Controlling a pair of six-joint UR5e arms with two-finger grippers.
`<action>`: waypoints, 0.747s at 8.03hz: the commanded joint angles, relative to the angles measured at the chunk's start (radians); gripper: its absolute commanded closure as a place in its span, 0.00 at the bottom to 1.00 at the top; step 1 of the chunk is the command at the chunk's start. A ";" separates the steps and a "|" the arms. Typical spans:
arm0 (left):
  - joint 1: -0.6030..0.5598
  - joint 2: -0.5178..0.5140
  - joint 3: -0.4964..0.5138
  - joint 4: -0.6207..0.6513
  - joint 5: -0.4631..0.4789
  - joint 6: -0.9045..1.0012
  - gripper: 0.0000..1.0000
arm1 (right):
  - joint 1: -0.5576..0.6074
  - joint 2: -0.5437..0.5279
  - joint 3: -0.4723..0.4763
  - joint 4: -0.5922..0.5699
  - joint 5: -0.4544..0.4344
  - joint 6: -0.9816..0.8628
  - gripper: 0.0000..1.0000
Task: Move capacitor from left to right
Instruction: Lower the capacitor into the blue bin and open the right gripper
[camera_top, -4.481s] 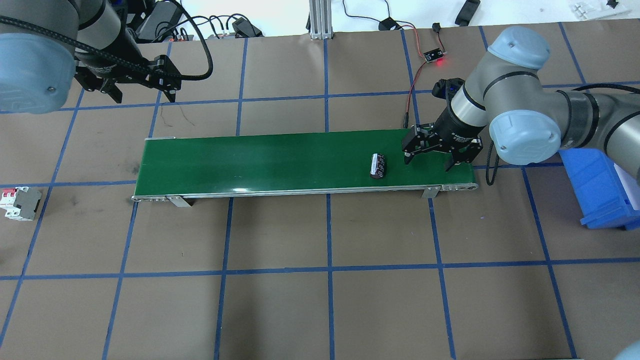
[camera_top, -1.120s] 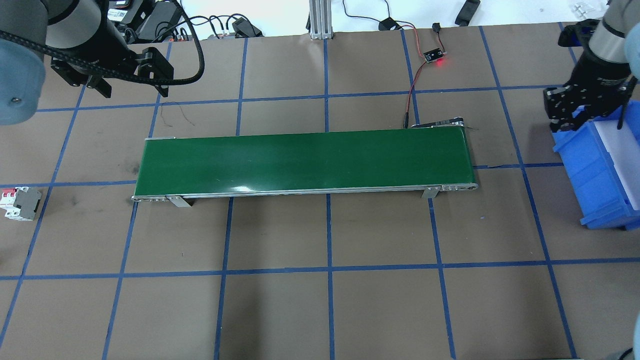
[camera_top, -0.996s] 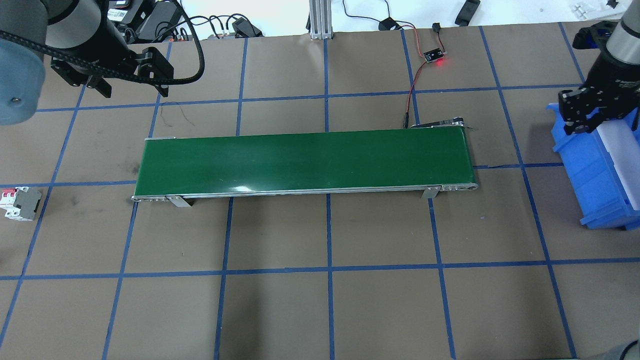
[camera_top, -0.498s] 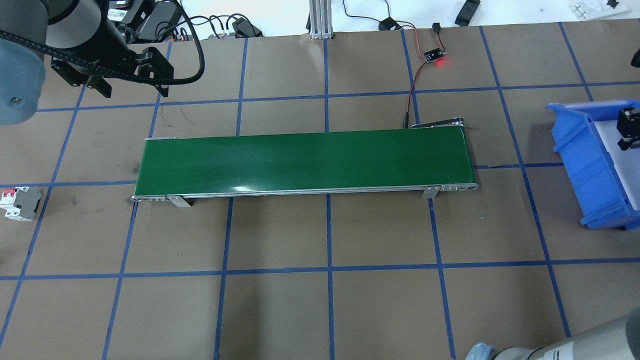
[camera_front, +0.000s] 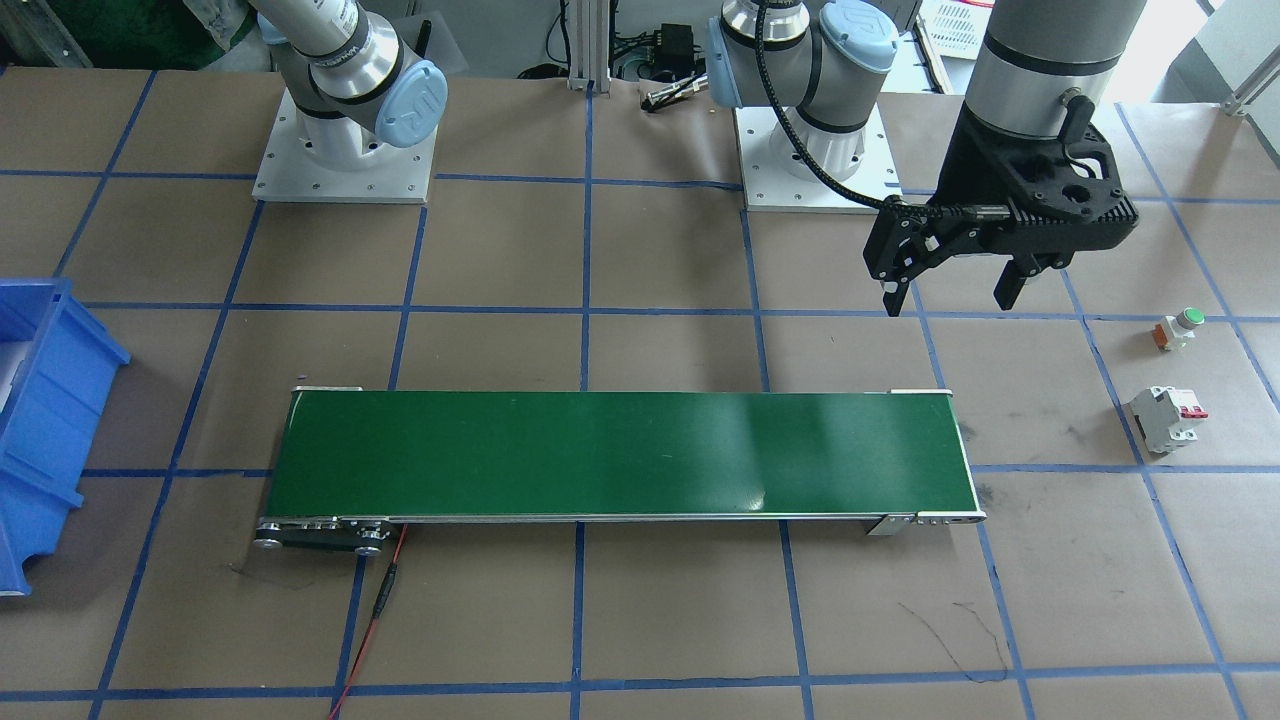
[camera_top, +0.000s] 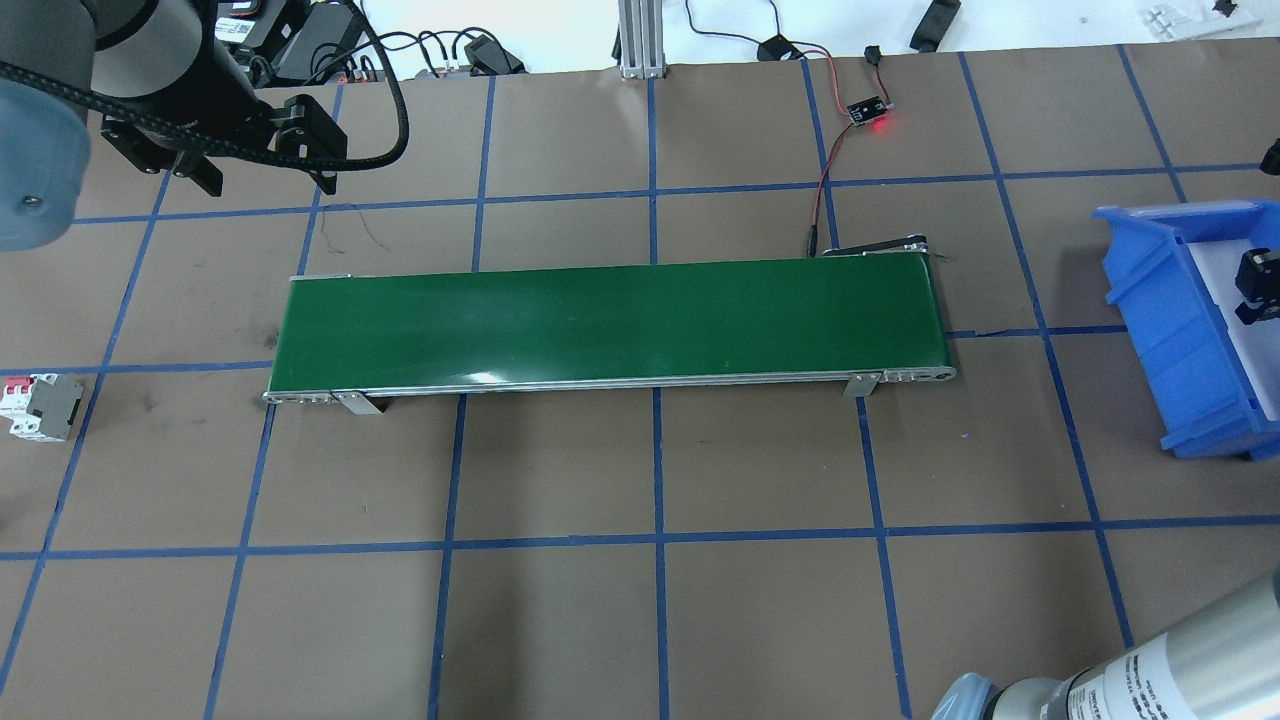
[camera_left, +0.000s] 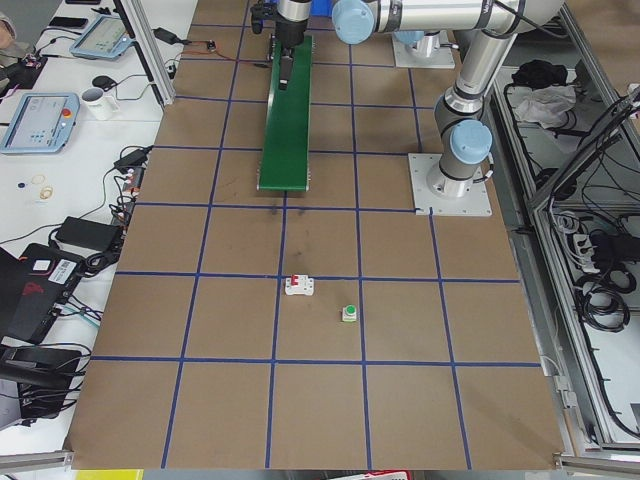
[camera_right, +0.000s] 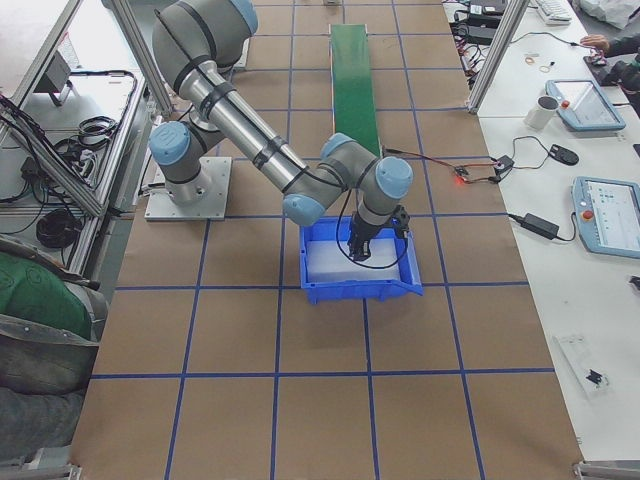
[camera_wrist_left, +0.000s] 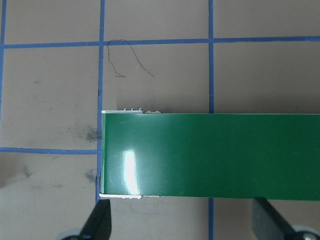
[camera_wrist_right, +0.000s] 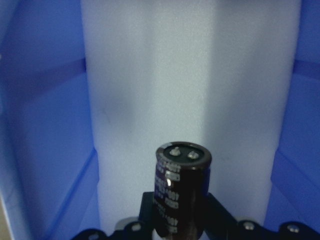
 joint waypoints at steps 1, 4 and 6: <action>0.000 0.001 -0.001 0.000 0.000 0.000 0.00 | -0.006 0.055 0.010 -0.057 0.008 -0.013 1.00; 0.000 0.001 0.001 0.000 0.000 0.000 0.00 | -0.029 0.079 0.024 -0.094 0.039 -0.014 0.97; 0.000 0.001 -0.001 0.000 0.000 0.000 0.00 | -0.029 0.081 0.028 -0.202 0.156 -0.015 0.31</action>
